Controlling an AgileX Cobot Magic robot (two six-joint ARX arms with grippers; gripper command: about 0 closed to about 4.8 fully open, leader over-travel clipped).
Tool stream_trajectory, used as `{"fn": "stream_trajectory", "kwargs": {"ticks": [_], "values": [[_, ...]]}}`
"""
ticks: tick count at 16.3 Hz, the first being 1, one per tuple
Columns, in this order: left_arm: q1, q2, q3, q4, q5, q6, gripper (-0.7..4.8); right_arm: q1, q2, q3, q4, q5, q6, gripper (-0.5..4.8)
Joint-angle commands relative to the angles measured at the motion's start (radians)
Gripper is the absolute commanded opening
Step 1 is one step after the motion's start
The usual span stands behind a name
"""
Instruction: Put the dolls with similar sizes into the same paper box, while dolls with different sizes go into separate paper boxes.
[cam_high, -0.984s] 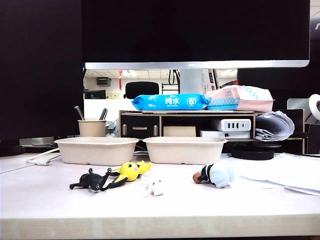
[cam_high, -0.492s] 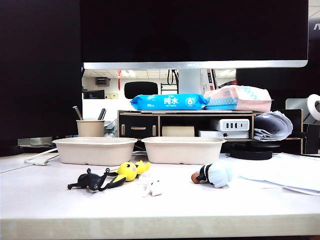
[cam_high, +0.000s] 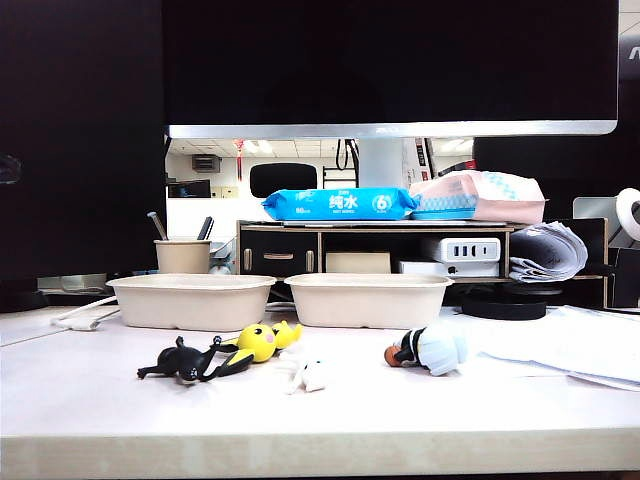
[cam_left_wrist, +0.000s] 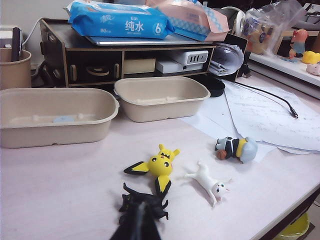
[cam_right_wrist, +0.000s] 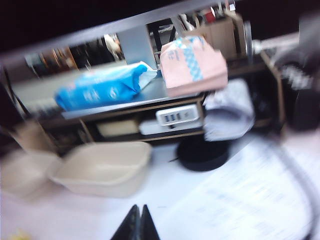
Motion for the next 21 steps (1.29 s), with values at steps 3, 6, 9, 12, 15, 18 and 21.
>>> {"fn": "stream_trajectory", "kwargs": {"ticks": [3, 6, 9, 12, 15, 18, 21], "values": [[0.004, 0.172, 0.002, 0.006, -0.004, -0.003, -0.05, 0.000, 0.000, 0.062, 0.051, -0.022, 0.295, -0.02], [0.004, 0.368, 0.002, 0.005, -0.004, -0.003, -0.05, 0.000, 0.013, 0.256, -0.186, -0.046, 0.169, -0.03], [0.004, 0.377, 0.001, -0.017, -0.004, -0.003, -0.05, 0.002, 0.212, 0.484, -0.413, -0.229, -0.064, -0.03], [0.004, 0.366, 0.001, -0.017, -0.004, -0.003, -0.05, 0.047, 0.510, 0.702, -0.656, -0.377, -0.262, -0.02], [0.034, 0.359, 0.001, -0.017, -0.004, -0.003, -0.05, 0.319, 0.901, 0.968, -0.882, -0.254, -0.476, -0.02], [0.069, 0.346, 0.001, -0.018, -0.004, -0.003, -0.05, 0.625, 1.204, 1.141, -0.866, -0.179, -0.556, -0.02], [0.072, 0.347, 0.001, -0.017, -0.005, -0.003, -0.05, 0.797, 1.485, 1.309, -0.917, -0.019, -0.663, -0.02]]}}
